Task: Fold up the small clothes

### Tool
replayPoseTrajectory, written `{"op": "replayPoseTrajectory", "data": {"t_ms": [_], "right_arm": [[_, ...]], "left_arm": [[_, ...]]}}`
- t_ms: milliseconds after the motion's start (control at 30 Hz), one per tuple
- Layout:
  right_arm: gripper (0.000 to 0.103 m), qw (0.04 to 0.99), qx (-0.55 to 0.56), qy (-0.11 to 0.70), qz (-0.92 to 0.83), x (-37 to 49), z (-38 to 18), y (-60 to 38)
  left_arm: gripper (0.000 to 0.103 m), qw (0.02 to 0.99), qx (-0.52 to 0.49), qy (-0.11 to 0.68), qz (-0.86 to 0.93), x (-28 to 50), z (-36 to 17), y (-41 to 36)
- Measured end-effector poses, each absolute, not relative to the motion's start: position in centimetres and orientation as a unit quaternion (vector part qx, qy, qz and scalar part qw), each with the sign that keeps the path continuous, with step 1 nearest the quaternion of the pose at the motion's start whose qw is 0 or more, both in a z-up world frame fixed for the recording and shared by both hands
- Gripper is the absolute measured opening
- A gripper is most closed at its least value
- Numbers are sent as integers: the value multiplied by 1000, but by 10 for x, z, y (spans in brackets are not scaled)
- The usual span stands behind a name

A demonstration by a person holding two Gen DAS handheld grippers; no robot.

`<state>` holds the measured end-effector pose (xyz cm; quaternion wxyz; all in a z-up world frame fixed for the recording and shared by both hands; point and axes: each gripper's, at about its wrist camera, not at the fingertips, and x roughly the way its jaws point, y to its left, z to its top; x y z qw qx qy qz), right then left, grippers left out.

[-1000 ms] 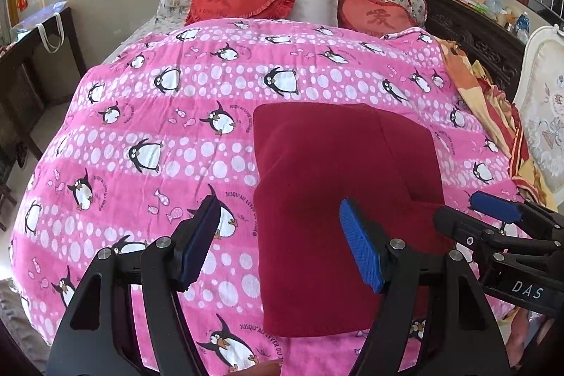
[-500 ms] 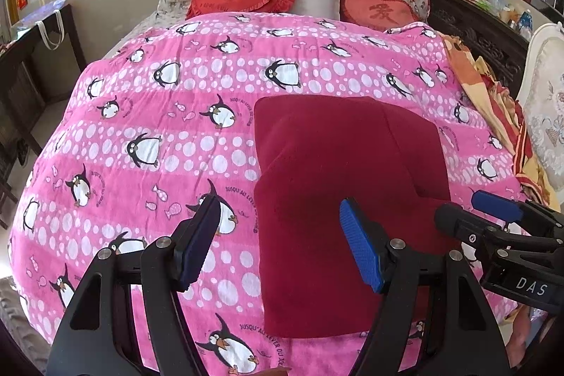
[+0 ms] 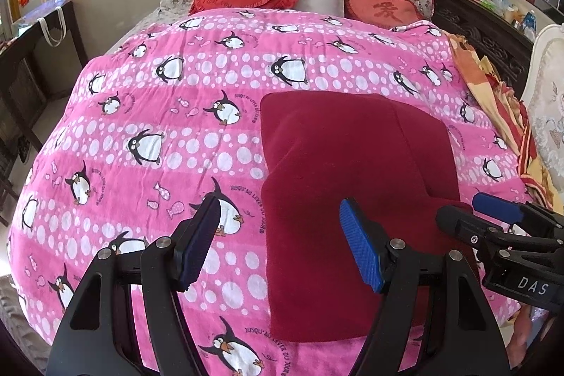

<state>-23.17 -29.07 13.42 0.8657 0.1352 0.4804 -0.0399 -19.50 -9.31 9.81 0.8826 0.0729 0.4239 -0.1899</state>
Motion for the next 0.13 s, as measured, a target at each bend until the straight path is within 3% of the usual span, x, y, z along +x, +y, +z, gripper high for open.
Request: {"op": "replayPoseTrajectory", "data": {"t_ms": [133], "right_arm": [[71, 868, 146, 474, -36, -232, 133, -301]], "left_arm": [[71, 885, 65, 424, -183, -186, 96, -81]]}}
